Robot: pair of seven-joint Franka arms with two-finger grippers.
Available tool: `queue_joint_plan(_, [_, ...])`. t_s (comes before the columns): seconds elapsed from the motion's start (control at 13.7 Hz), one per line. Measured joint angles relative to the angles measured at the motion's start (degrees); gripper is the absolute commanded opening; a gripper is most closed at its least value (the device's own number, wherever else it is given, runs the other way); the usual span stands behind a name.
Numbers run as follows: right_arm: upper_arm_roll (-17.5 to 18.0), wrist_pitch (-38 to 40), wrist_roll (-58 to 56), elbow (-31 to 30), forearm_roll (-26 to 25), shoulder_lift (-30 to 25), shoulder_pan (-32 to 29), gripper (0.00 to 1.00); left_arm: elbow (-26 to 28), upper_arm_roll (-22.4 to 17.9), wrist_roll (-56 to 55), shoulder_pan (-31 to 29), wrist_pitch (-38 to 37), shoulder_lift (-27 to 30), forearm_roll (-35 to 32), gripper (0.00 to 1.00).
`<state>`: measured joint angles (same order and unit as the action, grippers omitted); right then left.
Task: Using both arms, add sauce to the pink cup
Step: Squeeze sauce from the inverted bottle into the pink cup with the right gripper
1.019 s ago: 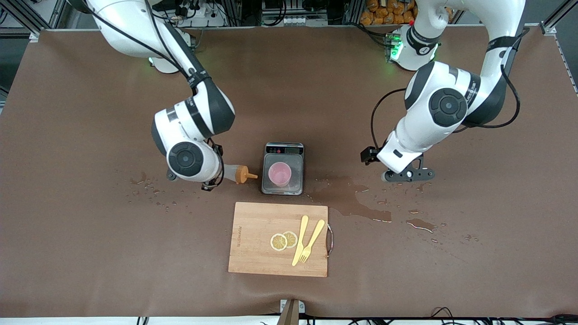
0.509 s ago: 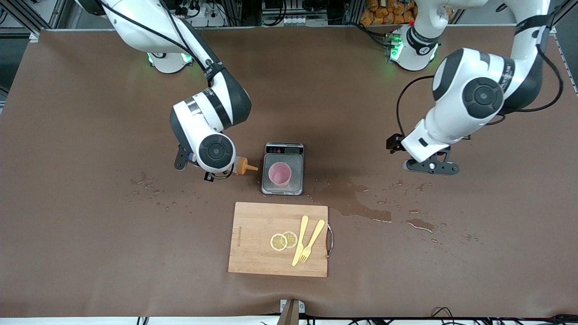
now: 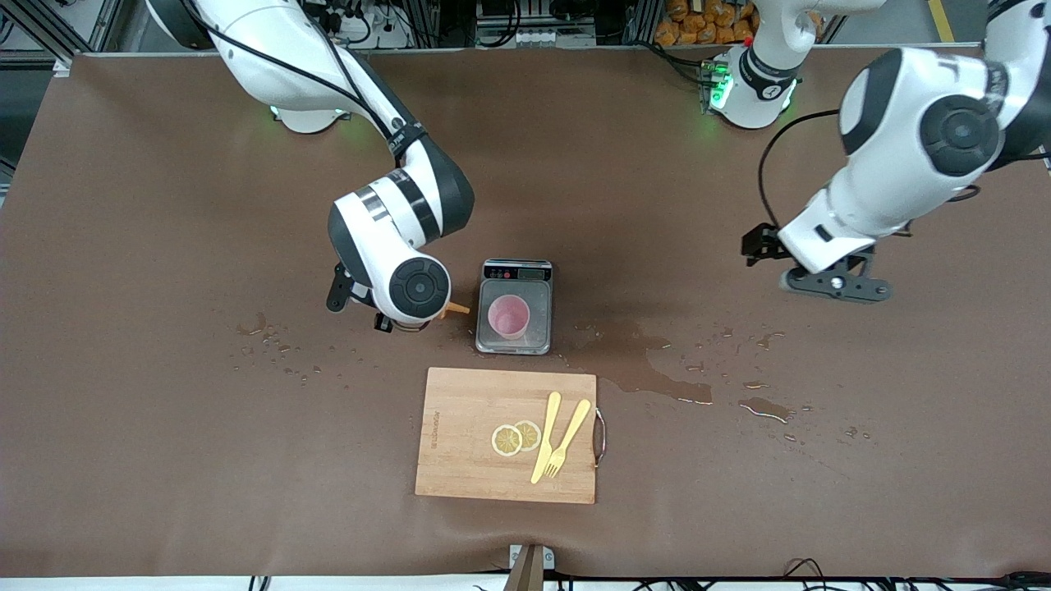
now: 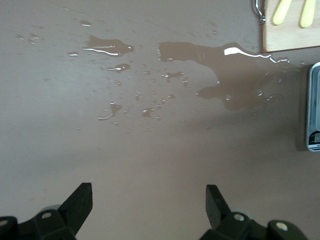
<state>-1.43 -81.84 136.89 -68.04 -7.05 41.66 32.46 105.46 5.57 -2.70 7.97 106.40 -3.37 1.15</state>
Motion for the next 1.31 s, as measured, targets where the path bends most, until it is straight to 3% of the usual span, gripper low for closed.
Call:
queue_joint_plan(0.44, [0.0, 1.9, 0.8, 5.4, -0.2, 4.1, 0.5, 0.45, -0.9, -1.0, 4.9, -3.3, -5.7, 4.4, 0.0, 1.00])
queue_joint_plan(0.87, [-0.1, 2.1, 0.9, 6.3, -0.8, 5.5, 1.3, 0.36, -10.3, -3.3, 4.9, -1.4, -13.1, 5.6, 0.0, 1.00])
queue_joint_plan(1.31, [-0.1, 2.8, 0.9, 6.7, -2.1, 5.5, 2.8, 0.36, -16.8, -3.4, 4.9, -0.6, -21.0, 5.1, -0.4, 1.00])
